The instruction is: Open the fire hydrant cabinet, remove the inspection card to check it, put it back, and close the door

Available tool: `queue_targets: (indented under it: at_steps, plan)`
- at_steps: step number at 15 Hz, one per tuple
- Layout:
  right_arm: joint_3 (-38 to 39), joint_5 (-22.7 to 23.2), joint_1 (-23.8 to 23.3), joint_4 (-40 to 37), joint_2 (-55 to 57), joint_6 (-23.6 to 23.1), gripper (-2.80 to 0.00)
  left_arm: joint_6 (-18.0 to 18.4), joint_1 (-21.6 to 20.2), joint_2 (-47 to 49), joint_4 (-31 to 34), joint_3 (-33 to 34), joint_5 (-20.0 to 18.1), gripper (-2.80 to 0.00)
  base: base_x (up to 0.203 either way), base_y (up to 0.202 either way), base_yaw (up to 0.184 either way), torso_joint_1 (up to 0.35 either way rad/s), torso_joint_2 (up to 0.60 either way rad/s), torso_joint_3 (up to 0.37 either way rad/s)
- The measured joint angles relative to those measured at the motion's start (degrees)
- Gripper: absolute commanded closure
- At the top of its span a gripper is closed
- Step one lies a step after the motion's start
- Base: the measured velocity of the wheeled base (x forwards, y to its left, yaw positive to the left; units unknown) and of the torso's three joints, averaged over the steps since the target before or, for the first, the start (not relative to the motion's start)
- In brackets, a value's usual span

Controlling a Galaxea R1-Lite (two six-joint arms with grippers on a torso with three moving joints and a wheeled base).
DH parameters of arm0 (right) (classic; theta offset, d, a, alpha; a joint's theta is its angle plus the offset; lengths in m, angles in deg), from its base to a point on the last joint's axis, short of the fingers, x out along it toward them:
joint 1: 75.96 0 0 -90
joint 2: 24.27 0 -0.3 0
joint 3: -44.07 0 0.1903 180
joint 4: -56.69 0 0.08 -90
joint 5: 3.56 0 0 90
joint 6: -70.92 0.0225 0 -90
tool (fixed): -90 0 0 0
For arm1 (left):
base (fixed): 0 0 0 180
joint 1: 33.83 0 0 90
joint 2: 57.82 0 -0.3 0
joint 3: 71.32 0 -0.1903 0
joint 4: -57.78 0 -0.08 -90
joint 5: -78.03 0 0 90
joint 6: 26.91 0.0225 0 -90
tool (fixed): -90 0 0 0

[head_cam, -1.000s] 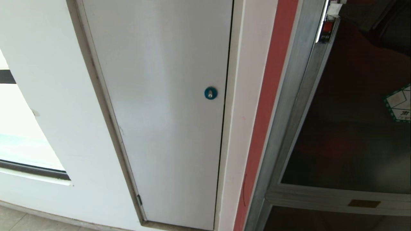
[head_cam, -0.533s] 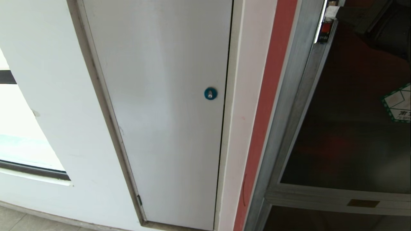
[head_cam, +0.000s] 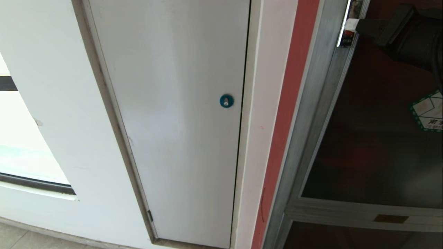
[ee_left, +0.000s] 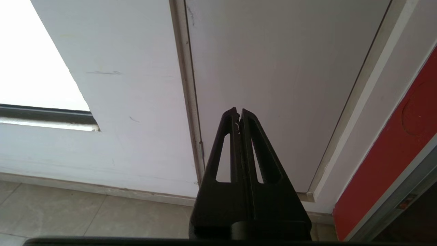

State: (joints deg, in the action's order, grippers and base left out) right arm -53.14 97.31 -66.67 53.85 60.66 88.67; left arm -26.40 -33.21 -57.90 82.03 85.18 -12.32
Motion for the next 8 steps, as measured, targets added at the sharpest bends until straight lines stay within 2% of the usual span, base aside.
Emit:
queue_targets:
  at_steps: [8]
  plan:
    - [1.4,0.0,-0.2,0.2,-2.4,-0.1,0.00,0.0,0.0,0.0,0.0,0.0,0.0,0.00,0.000,0.000,0.000,0.000,0.00,0.000]
